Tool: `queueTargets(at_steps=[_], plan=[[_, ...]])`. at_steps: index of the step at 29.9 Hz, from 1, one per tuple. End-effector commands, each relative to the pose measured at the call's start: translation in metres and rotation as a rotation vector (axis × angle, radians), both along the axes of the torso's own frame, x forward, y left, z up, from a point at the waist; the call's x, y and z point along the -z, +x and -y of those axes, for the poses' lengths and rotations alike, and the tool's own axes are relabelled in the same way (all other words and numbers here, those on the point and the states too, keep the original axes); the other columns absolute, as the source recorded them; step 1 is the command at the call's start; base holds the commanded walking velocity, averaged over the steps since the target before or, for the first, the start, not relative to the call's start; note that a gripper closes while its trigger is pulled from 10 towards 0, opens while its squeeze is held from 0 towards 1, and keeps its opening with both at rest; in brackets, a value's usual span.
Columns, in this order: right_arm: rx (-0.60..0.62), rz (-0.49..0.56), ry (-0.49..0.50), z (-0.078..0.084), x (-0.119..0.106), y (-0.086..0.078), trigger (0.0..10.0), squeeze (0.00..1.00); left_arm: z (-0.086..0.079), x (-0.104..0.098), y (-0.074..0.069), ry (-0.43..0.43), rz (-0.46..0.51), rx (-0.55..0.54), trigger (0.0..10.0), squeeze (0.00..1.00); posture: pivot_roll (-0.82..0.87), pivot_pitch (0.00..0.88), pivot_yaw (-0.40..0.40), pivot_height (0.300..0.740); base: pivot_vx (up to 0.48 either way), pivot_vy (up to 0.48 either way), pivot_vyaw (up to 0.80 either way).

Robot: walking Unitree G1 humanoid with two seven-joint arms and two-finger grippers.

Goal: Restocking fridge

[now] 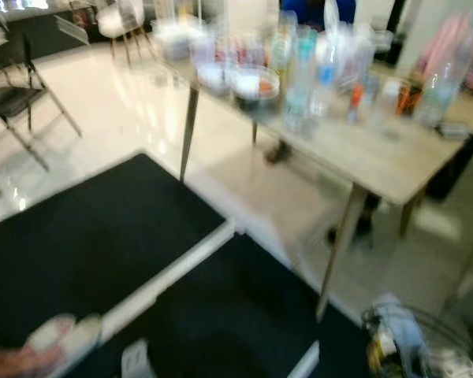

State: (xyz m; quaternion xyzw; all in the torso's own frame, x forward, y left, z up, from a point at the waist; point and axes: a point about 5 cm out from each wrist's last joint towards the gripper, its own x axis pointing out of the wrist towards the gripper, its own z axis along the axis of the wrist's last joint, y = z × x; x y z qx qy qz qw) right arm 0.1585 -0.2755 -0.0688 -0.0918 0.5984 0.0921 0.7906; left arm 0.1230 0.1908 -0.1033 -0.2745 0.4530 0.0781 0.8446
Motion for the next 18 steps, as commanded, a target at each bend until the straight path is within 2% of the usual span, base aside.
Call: queueTargets(at_steps=[1,3,4,5,11,18], plan=[[0.074,-0.03,-0.012,-0.005,0.011,-0.017,10.0,0.0,0.004,0.003,-0.006,-0.01,-0.027,0.015,10.0,0.0,-0.02,0.0,-0.021,0.74,-0.307,0.0,-0.69],[0.085,-0.036,-0.019,-0.006,0.013,-0.021,10.0,0.0,0.004,0.003,-0.006,-0.009,-0.027,0.015,10.0,0.0,-0.02,0.0,-0.021,0.74,-0.307,0.0,-0.69],[0.114,-0.059,-0.031,-0.007,0.017,-0.032,10.0,0.0,0.001,0.003,-0.008,0.003,-0.033,0.007,10.0,0.0,-0.03,0.002,-0.014,0.74,0.0,0.0,-0.69],[0.121,-0.067,-0.035,-0.007,0.019,-0.036,10.0,0.0,0.0,0.003,-0.008,0.008,-0.035,0.004,10.0,0.0,-0.03,0.002,-0.014,0.74,0.0,0.0,-0.69],[0.142,-0.085,-0.056,-0.006,0.022,-0.046,10.0,0.0,-0.005,0.002,-0.008,0.015,-0.034,-0.036,10.0,0.0,-0.03,0.0,-0.02,0.74,0.0,0.0,-0.7],[0.128,-0.09,-0.071,-0.011,0.026,-0.05,10.0,0.0,-0.001,0.003,-0.008,0.025,-0.035,0.006,10.0,0.0,-0.03,0.0,-0.024,0.74,0.0,0.0,-0.71]])
